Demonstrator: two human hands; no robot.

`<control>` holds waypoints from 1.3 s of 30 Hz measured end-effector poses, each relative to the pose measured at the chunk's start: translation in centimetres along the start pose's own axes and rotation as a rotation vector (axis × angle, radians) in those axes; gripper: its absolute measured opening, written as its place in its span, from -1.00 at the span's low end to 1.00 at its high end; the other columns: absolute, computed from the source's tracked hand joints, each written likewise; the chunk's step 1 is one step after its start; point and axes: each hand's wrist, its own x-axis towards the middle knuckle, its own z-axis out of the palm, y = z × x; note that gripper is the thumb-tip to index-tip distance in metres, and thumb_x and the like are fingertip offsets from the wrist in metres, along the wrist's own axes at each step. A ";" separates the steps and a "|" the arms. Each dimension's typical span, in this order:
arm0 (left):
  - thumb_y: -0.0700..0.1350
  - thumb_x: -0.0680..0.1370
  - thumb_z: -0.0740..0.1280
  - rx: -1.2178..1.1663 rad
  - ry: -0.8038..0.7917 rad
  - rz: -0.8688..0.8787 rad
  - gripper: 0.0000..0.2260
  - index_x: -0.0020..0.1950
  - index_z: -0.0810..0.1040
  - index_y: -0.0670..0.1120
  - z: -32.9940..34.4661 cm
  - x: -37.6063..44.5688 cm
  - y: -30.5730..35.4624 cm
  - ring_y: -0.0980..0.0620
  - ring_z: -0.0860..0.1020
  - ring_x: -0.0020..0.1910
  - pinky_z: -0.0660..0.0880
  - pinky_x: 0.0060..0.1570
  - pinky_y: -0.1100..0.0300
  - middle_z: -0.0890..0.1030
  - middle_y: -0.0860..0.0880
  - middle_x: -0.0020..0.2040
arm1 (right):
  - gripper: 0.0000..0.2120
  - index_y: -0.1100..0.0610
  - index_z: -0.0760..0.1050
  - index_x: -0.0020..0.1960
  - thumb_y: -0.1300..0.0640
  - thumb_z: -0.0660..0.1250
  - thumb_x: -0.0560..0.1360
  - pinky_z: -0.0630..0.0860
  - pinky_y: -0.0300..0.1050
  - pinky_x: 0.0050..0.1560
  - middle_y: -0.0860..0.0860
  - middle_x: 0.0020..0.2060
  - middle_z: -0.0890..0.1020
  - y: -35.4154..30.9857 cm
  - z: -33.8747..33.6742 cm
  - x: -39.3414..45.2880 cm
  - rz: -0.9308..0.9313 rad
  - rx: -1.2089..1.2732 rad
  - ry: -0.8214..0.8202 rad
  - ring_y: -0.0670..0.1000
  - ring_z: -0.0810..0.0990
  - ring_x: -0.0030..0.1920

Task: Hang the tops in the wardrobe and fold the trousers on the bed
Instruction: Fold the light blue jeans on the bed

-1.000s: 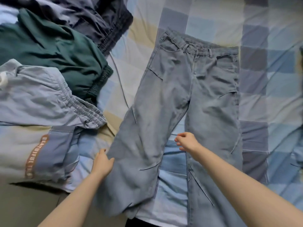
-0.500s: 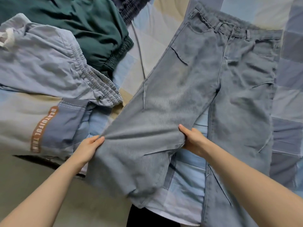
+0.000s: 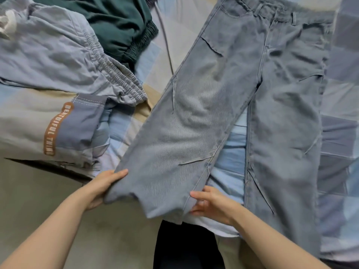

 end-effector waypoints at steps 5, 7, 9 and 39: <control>0.02 0.30 0.56 0.192 -0.204 -0.123 -0.51 0.11 0.65 -0.24 -0.4 -1.3 -1.5 -0.11 0.67 0.01 0.61 -0.03 0.15 0.67 -0.22 0.09 | -0.62 0.00 0.53 0.18 0.03 0.47 0.39 0.39 -0.10 0.22 -0.15 0.07 0.66 3.9 1.7 -0.9 0.081 -0.338 0.035 -0.12 0.58 0.12; -0.05 0.32 0.58 0.370 -0.221 -0.147 -0.60 0.08 0.68 -0.20 -0.8 -1.7 -2.0 -0.09 0.66 0.04 0.58 0.03 0.12 0.69 -0.15 0.07 | -0.64 -0.01 0.48 0.17 0.11 0.47 0.41 0.42 -0.09 0.18 -0.18 -0.01 0.67 5.2 1.7 -0.7 0.114 -0.440 0.065 -0.16 0.59 0.02; -0.01 0.40 0.54 0.687 -0.068 -0.087 -0.71 0.05 0.67 -0.11 -1.7 -1.5 -2.8 -0.01 0.66 0.04 0.56 -0.01 0.18 0.71 -0.02 0.00 | -0.66 0.05 0.47 0.14 0.14 0.46 0.40 0.52 -0.06 0.06 -0.11 -0.11 0.68 6.0 1.1 -0.6 0.107 -0.439 0.089 -0.12 0.62 -0.12; -0.07 0.53 0.37 1.114 -0.044 0.269 -0.83 -0.16 0.41 -0.06 34.6 4.1 -7.8 -0.15 0.54 -0.03 0.34 -0.09 0.13 0.54 -0.08 -0.16 | -0.78 0.20 0.43 -0.23 0.14 0.42 0.47 0.30 -0.09 -0.28 0.08 -0.38 0.46 3.2 -30.1 -15.5 -0.309 -0.362 1.254 0.09 0.44 -0.19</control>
